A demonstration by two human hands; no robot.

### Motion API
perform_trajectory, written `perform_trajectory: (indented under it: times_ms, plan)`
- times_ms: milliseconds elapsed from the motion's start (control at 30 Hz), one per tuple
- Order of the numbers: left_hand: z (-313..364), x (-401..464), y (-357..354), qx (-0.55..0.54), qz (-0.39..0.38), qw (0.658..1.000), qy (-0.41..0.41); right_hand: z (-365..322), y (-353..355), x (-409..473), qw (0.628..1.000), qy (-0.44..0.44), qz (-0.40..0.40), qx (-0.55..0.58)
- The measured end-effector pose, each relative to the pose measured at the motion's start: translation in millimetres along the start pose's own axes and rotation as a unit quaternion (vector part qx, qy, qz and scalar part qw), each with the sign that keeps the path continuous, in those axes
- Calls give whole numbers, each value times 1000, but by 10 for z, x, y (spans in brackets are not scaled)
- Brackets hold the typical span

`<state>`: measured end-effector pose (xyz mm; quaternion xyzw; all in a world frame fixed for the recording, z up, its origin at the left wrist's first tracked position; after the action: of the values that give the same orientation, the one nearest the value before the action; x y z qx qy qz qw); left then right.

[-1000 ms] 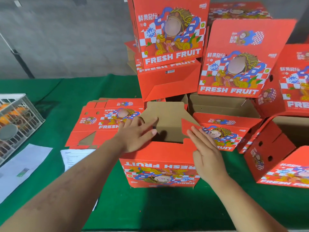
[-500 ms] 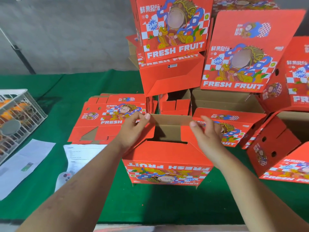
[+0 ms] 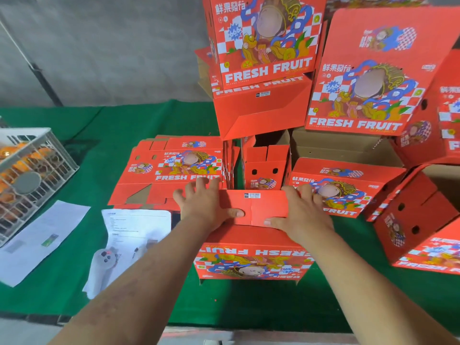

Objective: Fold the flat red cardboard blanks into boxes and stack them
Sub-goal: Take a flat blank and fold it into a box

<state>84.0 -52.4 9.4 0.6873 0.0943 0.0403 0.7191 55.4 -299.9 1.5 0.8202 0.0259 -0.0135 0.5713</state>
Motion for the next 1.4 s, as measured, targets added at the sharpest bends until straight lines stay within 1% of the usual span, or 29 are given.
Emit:
perform_trajectory:
  times_ms: [33, 67, 100, 133, 167, 200, 233, 267, 300, 333, 367, 400, 467, 567, 600, 700, 733, 767, 800, 867, 933, 1000, 1033, 1100, 1167, 1233, 1333, 1367, 1400]
  plan:
    - [2, -11, -33, -23, -9, 1000, 4, 0, -11, -2, 1000, -3, -1, -19]
    - [1, -8, -60, -103, -35, 994, -8, 21, -29, 6, 1000, -3, -5, -16]
    - [-25, -6, -59, -239, -71, 968, -13, 50, -45, 8, 1000, -3, -12, 12]
    - [-110, 20, -50, -383, -93, 919, 6, 80, -38, 16, 998, -5, -12, 65]
    - [-255, 54, -44, -495, -94, 862, 54, 120, -1, 31, 990, -16, 0, 142]
    - [-426, 46, -120, -559, -106, 815, 109, 171, 45, 46, 971, -37, 22, 233]
    - [-508, -23, -261, -589, -152, 779, 154, 242, 72, 54, 945, -71, 45, 317]
    - [-499, -128, -401, -606, -209, 746, 182, 308, 61, 55, 920, -106, 51, 374]
    - [-444, -260, -493, -622, -262, 712, 191, 322, 23, 35, 907, -132, 28, 399]
    - [-411, -372, -552, -641, -293, 682, 194, 315, -37, 1, 901, -146, -9, 408]
    - [-396, -444, -575, -655, -306, 661, 200, 305, -81, -39, 897, -152, -40, 413]
    - [-374, -477, -569, -665, -311, 648, 201, 310, -85, -63, 894, -157, -52, 417]
    - [-346, -512, -496, -687, -311, 631, 185, 288, -2, -108, 885, -153, -36, 438]
    - [-408, -570, -366, -696, -304, 627, 173, 195, 205, -119, 878, -117, 4, 465]
    - [-455, -589, -335, -703, -297, 623, 171, 169, 260, -145, 866, -109, 17, 487]
    - [-545, -672, -97, -743, -258, 602, 141, 64, 447, -210, 811, -83, 35, 578]
    - [-557, -701, -11, -756, -245, 593, 129, 42, 530, -167, 805, -80, 42, 587]
    - [-585, -720, 71, -765, -230, 590, 116, -8, 602, -152, 805, -80, 45, 586]
    - [-623, -725, 159, -777, -207, 586, 102, -73, 690, -171, 815, -62, 33, 575]
    - [-720, -732, 359, -806, -146, 568, 80, -212, 801, -212, 821, -29, 19, 570]
    - [-821, -757, 542, -821, -75, 562, 62, -391, 899, -277, 832, -13, 15, 554]
    - [-864, -809, 695, -828, -21, 559, 32, -578, 988, -415, 818, 27, 20, 574]
    - [-861, -834, 770, -831, -4, 556, 13, -632, 1057, -481, 811, 52, 31, 582]
    - [-876, -889, 903, -840, 28, 542, -14, -678, 1242, -487, 814, 96, 69, 568]
    - [-884, -913, 1032, -845, 58, 530, -37, -657, 1420, -473, 819, 106, 126, 549]
    - [-868, -912, 1148, -841, 81, 532, -57, -628, 1539, -491, 820, 114, 169, 535]
    - [-823, -863, 1258, -831, 92, 543, -70, -583, 1689, -484, 806, 139, 202, 538]
    - [-795, -840, 1269, -824, 87, 556, -71, -550, 1732, -484, 810, 144, 212, 528]
    - [-767, -811, 1271, -808, 81, 579, -69, -507, 1769, -491, 813, 152, 222, 517]
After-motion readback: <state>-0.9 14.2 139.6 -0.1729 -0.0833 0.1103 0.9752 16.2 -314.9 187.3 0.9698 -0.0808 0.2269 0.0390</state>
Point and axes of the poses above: each hand's wrist, its own x-axis towards the middle knuckle, its own y-axis out of the back of the hand, z = x × y, the point moved 10 cm from there along x, towards the middle knuckle, and after that the axes turned 6 degrees about y, right-handed, at the moved point
